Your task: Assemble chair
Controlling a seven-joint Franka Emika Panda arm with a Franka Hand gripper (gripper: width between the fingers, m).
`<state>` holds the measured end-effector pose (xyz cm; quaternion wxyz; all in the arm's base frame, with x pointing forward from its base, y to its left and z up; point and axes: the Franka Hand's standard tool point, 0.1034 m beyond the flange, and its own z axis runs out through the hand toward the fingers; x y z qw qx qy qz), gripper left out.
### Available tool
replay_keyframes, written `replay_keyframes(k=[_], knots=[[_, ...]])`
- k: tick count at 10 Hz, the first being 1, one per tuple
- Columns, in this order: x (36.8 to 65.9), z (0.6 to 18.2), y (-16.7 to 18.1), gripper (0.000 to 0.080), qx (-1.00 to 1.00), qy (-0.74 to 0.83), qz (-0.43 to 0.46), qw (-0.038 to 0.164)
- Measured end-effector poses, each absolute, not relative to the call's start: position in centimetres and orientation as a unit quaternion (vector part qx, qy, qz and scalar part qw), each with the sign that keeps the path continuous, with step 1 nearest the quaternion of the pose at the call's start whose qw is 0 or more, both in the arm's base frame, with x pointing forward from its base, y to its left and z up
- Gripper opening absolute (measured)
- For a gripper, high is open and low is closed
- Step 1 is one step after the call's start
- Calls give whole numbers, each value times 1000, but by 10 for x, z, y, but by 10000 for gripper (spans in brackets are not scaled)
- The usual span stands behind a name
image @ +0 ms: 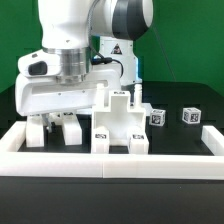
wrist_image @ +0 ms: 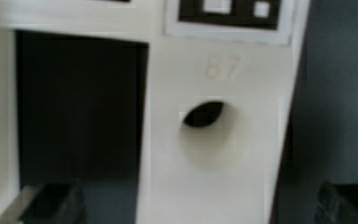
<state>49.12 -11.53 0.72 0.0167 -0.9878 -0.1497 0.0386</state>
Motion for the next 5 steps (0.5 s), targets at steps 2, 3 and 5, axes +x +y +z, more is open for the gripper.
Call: replay_keyframes(k=[2, 3, 5], knots=[[491, 7, -115, 649, -988, -150, 39, 17], [490, 6, -115, 526, -988, -150, 40, 17], [490, 6, -117, 288, -988, -149, 40, 16]])
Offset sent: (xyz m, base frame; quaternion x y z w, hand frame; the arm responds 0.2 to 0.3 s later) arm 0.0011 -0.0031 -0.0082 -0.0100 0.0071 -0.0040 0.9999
